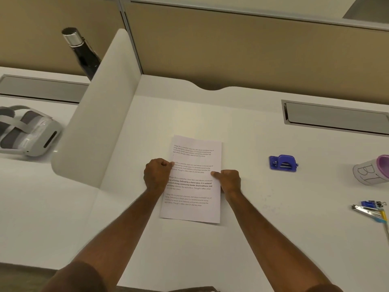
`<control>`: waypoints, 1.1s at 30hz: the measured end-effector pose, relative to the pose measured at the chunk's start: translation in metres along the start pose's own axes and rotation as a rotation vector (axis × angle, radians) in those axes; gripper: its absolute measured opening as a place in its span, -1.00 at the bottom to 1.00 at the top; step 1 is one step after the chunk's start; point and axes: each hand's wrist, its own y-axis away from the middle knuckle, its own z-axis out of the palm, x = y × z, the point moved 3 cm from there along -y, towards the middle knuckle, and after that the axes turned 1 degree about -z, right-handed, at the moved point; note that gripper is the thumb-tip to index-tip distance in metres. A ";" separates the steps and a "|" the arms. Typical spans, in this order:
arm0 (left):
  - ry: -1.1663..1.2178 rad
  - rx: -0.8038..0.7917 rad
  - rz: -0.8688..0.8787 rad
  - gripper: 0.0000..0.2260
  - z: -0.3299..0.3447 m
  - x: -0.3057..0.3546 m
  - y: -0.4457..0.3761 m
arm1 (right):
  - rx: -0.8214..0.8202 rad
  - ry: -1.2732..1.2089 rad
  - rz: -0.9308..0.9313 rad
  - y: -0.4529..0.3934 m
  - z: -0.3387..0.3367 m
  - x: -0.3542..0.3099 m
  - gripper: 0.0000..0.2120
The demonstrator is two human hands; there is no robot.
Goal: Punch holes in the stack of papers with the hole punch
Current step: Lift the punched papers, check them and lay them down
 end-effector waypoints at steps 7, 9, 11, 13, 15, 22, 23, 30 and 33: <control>0.005 -0.011 0.011 -0.81 -0.002 -0.001 -0.001 | 0.002 0.020 -0.012 0.001 0.001 -0.001 -0.65; 0.012 -0.013 0.022 -0.83 -0.002 -0.002 -0.002 | -0.001 0.028 -0.013 0.002 0.000 -0.001 -0.63; 0.014 -0.012 0.025 -0.82 -0.002 -0.002 -0.002 | 0.001 0.029 -0.015 0.002 0.000 -0.001 -0.61; 0.015 -0.008 0.028 -0.82 -0.002 -0.002 -0.002 | 0.005 0.030 -0.015 0.002 0.000 -0.001 -0.60; 0.020 -0.006 0.032 -0.81 -0.002 -0.002 -0.002 | 0.002 0.030 -0.006 0.002 0.000 -0.003 -0.61; 0.006 -0.005 0.035 -0.82 -0.002 -0.003 -0.002 | -0.048 0.090 0.000 0.005 -0.005 -0.009 -0.65; 0.003 -0.004 0.034 -0.82 -0.002 -0.002 -0.002 | -0.053 0.100 0.003 0.005 -0.006 -0.010 -0.64; -0.021 0.014 0.035 -0.78 -0.001 -0.001 0.001 | -0.040 0.178 -0.003 0.007 -0.015 -0.015 -0.62; -0.032 0.026 0.028 -0.70 -0.001 -0.002 0.001 | -0.018 0.180 -0.017 0.007 -0.019 -0.013 -0.61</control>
